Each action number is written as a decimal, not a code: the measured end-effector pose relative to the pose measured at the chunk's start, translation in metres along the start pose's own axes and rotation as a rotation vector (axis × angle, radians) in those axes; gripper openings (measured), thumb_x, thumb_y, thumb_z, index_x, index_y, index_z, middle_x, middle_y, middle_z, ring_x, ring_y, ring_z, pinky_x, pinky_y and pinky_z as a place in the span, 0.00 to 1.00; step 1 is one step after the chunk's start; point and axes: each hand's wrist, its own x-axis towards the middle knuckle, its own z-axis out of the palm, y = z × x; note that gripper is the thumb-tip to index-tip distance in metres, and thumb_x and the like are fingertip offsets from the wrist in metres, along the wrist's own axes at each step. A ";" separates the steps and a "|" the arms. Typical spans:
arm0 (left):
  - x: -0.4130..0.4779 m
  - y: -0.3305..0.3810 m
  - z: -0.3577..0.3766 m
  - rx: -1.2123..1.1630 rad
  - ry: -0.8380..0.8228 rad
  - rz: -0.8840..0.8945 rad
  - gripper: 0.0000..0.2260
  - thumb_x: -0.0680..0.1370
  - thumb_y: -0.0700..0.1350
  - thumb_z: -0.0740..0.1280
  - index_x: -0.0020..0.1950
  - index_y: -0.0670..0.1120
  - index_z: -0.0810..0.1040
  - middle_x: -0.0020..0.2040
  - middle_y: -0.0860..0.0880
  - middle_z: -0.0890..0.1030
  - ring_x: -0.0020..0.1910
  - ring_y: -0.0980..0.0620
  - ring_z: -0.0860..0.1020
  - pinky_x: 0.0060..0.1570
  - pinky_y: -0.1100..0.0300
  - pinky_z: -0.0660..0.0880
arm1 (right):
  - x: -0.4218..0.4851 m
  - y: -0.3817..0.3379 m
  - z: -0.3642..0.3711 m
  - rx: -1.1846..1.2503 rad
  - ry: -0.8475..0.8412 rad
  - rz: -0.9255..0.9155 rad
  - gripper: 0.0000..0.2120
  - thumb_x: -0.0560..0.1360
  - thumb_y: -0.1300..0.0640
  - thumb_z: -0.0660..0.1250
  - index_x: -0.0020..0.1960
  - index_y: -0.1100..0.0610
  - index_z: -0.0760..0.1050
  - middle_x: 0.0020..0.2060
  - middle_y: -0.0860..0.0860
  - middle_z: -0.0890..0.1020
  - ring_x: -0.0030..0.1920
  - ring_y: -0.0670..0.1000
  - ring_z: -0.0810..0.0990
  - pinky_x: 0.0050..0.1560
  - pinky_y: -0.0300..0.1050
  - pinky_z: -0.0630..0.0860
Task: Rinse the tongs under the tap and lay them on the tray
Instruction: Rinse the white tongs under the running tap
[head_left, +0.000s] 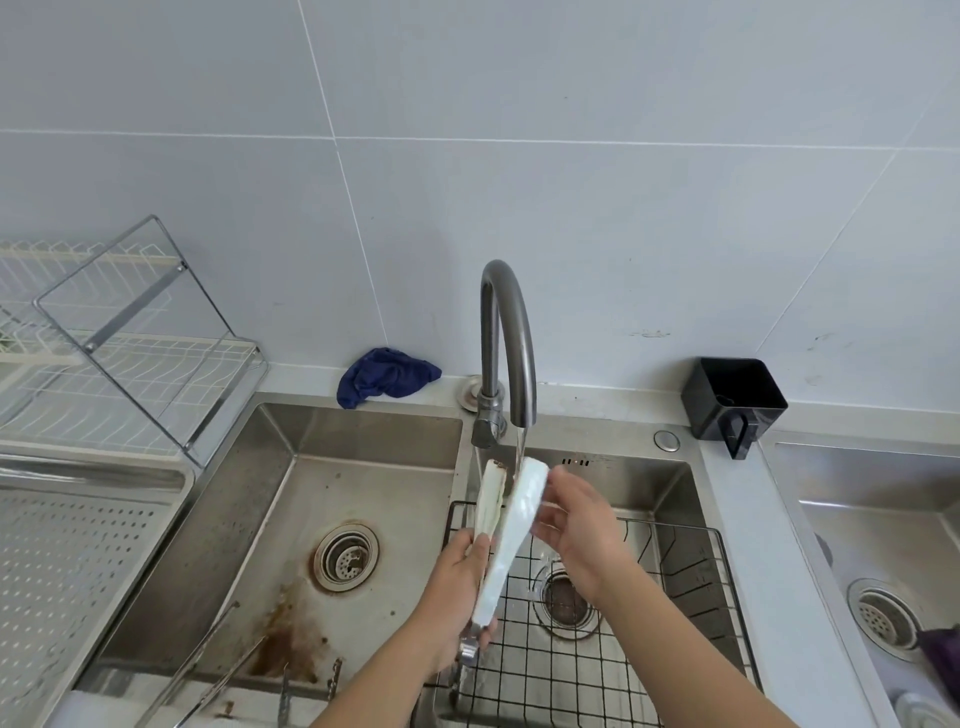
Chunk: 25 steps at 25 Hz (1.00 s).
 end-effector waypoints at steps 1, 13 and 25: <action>-0.001 0.001 0.001 -0.012 -0.020 -0.031 0.12 0.84 0.56 0.59 0.60 0.52 0.76 0.36 0.43 0.78 0.22 0.48 0.72 0.20 0.61 0.68 | 0.001 0.004 0.001 -0.146 0.015 -0.003 0.13 0.84 0.52 0.61 0.58 0.58 0.81 0.50 0.60 0.86 0.43 0.52 0.83 0.43 0.45 0.81; -0.013 0.007 -0.026 -0.196 -0.292 0.006 0.34 0.67 0.51 0.78 0.69 0.40 0.74 0.45 0.44 0.80 0.33 0.51 0.74 0.23 0.62 0.66 | 0.020 0.020 0.017 -0.398 0.129 -0.052 0.08 0.79 0.65 0.66 0.58 0.59 0.78 0.47 0.59 0.87 0.39 0.52 0.86 0.37 0.42 0.82; -0.018 0.008 -0.025 0.074 0.044 0.004 0.18 0.80 0.55 0.64 0.58 0.43 0.82 0.45 0.43 0.88 0.25 0.47 0.77 0.18 0.62 0.65 | 0.033 0.031 0.034 -0.585 0.227 -0.137 0.13 0.83 0.59 0.62 0.44 0.62 0.79 0.36 0.60 0.85 0.31 0.55 0.85 0.33 0.52 0.85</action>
